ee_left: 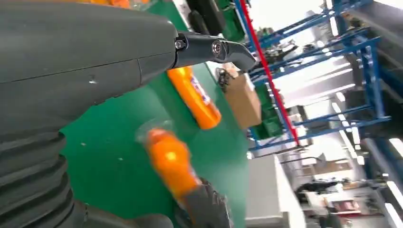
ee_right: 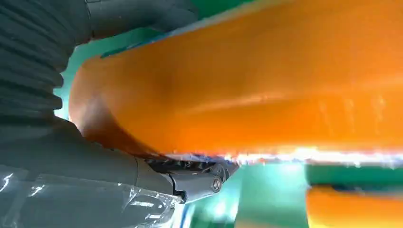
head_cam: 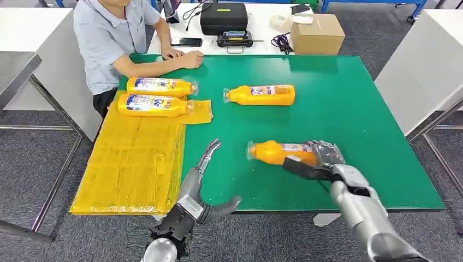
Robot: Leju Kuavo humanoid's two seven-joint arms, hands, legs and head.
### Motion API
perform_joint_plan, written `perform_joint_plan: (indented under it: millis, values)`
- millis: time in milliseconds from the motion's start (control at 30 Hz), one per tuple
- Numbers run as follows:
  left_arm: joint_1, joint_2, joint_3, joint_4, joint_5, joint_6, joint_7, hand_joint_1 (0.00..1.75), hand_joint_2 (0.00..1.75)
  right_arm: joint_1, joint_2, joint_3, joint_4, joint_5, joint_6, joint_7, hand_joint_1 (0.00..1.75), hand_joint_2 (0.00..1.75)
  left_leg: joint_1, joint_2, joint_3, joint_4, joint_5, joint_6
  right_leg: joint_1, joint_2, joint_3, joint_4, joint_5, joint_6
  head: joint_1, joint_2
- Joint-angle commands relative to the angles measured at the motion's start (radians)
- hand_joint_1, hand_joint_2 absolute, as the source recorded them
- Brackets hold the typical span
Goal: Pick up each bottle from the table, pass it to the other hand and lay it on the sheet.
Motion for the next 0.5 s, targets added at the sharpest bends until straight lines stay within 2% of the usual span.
perform_joint_plan:
  millis: [33, 67, 133, 267, 367, 500]
  values:
    - [-0.067, -0.052, 0.068, 0.15, 0.19, 0.094, 0.028, 0.0, 1.75, 0.143, 0.099, -0.046, -0.218, -0.3, 0.053, -0.001, 1.75, 1.75, 0.003, 0.0, 0.002, -0.002, 0.0, -0.003, 0.003, 0.0, 0.004, -0.003, 0.001, -0.004, -0.001, 0.0]
    - [-0.07, -0.051, 0.067, 0.154, 0.194, 0.093, 0.03, 0.0, 1.75, 0.146, 0.103, -0.031, -0.242, -0.308, 0.055, 0.026, 1.75, 1.75, 0.003, 0.004, 0.001, -0.001, -0.001, -0.004, 0.003, 0.003, 0.001, -0.002, 0.002, -0.004, -0.002, 0.0]
    - [-0.038, -0.052, 0.086, 0.18, 0.301, 0.078, 0.103, 0.0, 1.75, 0.18, 0.129, -0.028, -0.331, -0.373, 0.032, 0.015, 1.75, 1.75, 0.003, 0.008, 0.0, -0.001, -0.001, -0.005, 0.004, 0.006, -0.001, -0.001, 0.003, -0.006, -0.001, 0.0]
    - [-0.014, -0.026, 0.107, 0.277, 0.536, 0.052, 0.082, 0.0, 1.75, 0.216, 0.179, 0.045, -0.488, -0.383, -0.023, 0.012, 1.75, 1.75, 0.003, 0.007, 0.003, -0.003, -0.001, -0.004, 0.004, 0.006, 0.001, -0.002, 0.003, -0.006, -0.001, 0.0]
    - [-0.025, -0.024, 0.106, 0.288, 0.576, 0.062, 0.082, 0.0, 1.75, 0.22, 0.187, 0.074, -0.515, -0.39, -0.031, 0.009, 1.75, 1.75, 0.003, 0.01, -0.001, -0.001, -0.002, -0.005, 0.004, 0.009, -0.002, 0.001, 0.002, -0.007, -0.002, 0.0]
    - [-0.031, -0.02, 0.093, 0.28, 0.589, 0.073, 0.088, 0.0, 1.75, 0.217, 0.174, 0.078, -0.503, -0.4, -0.039, 0.007, 1.75, 1.75, 0.003, 0.002, -0.01, -0.001, 0.002, -0.003, 0.003, 0.003, -0.009, 0.001, 0.002, -0.004, -0.001, 0.0]
